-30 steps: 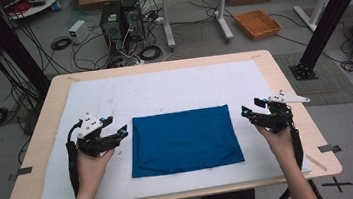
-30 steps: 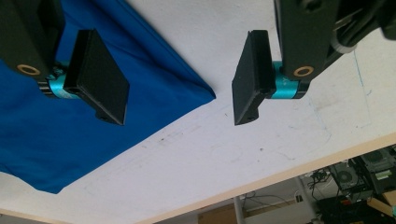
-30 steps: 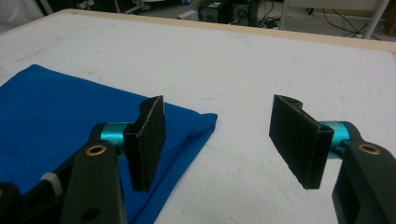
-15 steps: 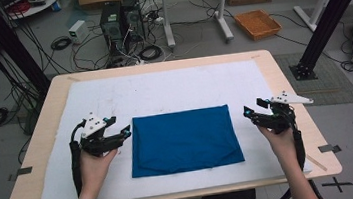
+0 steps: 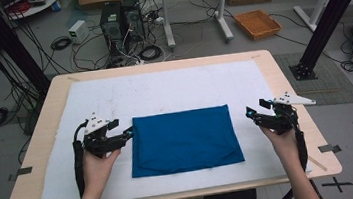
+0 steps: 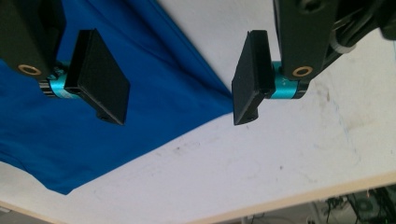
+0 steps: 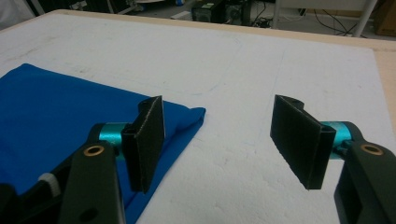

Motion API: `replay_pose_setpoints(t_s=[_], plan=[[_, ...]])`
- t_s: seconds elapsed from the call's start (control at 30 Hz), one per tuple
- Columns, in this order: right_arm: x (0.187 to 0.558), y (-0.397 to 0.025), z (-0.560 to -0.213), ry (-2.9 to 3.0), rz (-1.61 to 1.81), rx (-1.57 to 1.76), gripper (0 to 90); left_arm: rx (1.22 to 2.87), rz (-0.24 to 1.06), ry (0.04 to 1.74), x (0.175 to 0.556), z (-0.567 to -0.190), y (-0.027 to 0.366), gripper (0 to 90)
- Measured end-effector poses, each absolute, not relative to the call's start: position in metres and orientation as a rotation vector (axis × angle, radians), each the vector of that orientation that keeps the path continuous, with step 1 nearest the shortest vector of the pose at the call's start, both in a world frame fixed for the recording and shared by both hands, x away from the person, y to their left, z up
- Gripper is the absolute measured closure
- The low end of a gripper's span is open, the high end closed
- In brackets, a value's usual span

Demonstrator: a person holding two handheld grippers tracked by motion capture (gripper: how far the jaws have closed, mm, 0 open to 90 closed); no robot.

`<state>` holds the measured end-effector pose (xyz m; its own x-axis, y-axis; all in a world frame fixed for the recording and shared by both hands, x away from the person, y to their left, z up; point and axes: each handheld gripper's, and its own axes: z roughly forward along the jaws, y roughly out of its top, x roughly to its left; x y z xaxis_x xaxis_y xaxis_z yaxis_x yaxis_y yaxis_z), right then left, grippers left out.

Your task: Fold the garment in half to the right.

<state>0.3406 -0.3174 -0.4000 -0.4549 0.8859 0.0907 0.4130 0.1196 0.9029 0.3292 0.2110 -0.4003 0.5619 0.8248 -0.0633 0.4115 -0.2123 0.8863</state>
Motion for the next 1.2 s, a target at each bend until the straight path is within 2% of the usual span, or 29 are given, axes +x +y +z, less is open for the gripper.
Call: replay_pose_setpoints(t_s=[0.1, 0.37, 0.43, 0.5, 0.7, 1.2], plan=[[0.339, -0.318, -0.399, 1.921, 1.308, 1.261, 35.3, 1.783, 0.505, 1.095, 0.316, -0.405, 0.216, 41.4], [0.338, -0.316, -0.399, 1.922, 1.298, 1.248, 35.4, 1.76, 0.389, 1.217, 0.294, -0.424, 0.229, 42.6], [0.338, -0.315, -0.399, 1.921, 1.296, 1.244, 35.4, 1.753, 0.329, 1.27, 0.286, -0.43, 0.232, 50.4], [0.339, -0.314, -0.4, 1.925, 1.294, 1.245, 35.4, 1.749, 0.279, 1.298, 0.283, -0.435, 0.233, 52.3], [0.34, -0.311, -0.401, 1.936, 1.289, 1.238, 35.7, 1.731, 0.123, 1.341, 0.277, -0.448, 0.225, 52.6], [0.341, -0.293, -0.4, 1.966, 1.297, 1.189, 35.8, 1.72, 0.049, 1.311, 0.281, -0.454, 0.202, 51.1]])
